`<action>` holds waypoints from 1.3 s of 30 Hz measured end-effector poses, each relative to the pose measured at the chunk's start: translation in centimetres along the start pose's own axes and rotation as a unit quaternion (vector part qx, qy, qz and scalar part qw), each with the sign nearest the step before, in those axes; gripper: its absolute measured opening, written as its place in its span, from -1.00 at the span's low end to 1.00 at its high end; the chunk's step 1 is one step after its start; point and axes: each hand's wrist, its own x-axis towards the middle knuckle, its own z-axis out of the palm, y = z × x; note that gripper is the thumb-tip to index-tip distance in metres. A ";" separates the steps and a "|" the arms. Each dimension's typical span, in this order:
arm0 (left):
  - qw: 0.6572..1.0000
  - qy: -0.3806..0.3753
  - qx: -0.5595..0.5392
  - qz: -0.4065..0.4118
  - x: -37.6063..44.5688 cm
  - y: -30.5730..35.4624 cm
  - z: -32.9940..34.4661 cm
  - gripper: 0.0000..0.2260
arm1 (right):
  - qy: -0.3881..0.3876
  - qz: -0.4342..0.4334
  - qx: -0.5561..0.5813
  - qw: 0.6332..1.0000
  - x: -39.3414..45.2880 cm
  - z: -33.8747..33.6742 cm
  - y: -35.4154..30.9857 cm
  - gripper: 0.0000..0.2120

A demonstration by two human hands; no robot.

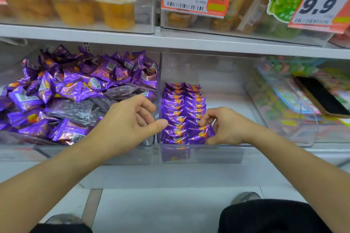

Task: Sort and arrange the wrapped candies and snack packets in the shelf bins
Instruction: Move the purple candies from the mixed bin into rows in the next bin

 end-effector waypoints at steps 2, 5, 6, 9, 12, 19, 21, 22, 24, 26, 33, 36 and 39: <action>1.000 -0.003 -0.005 -0.002 0.0 -0.2 -0.1 -0.70 | 0.006 0.006 -0.005 1.000 0.2 0.2 0.0 -0.64; 1.000 -0.004 -0.002 0.000 -0.1 -0.2 0.0 -0.71 | 0.013 0.014 -0.041 0.999 0.1 0.3 0.0 -0.65; 1.000 -0.005 0.001 0.000 -0.1 -0.2 0.1 -0.71 | 0.014 0.016 -0.053 0.998 0.1 0.3 0.0 -0.66; 1.000 -0.009 0.001 0.002 -0.1 -0.2 0.1 -0.71 | 0.022 0.019 -0.080 0.996 0.2 0.5 -0.1 -0.66; 1.000 -0.009 0.000 0.003 0.0 -0.2 0.2 -0.71 | 0.035 0.024 -0.091 0.995 0.2 0.6 -0.5 -0.65; 1.000 -0.018 -0.021 -0.006 -0.2 0.1 0.1 -0.57 | 0.038 0.040 -0.094 0.994 0.2 1.0 -1.2 -0.62; 1.000 -0.018 -0.022 -0.005 -0.3 0.2 0.1 -0.58 | 0.030 0.044 -0.082 0.995 0.1 0.9 -1.2 -0.63; 1.000 -0.017 -0.023 -0.005 -0.3 0.2 0.1 -0.58 | 0.026 0.044 -0.076 0.996 0.1 0.7 -1.2 -0.64; 1.000 -0.017 -0.024 -0.005 -0.2 0.3 0.1 -0.59 | 0.022 0.046 -0.065 0.997 -0.1 0.4 -1.3 -0.66; 1.000 -0.018 -0.025 -0.006 -0.2 0.3 0.1 -0.60 | 0.026 0.051 -0.054 0.997 -0.3 0.1 -1.4 -0.68; 0.999 -0.022 -0.042 -0.007 -0.2 0.2 0.1 -0.59 | 0.042 0.053 -0.060 0.996 -0.1 0.3 -1.5 -0.73; 0.999 -0.023 -0.043 -0.008 -0.3 0.3 0.1 -0.56 | 0.042 0.058 -0.067 0.995 -0.1 0.3 -1.6 -0.74; 0.999 -0.022 -0.040 -0.009 -0.3 0.4 0.0 -0.58 | 0.043 0.064 -0.077 0.994 -0.1 0.3 -1.7 -0.75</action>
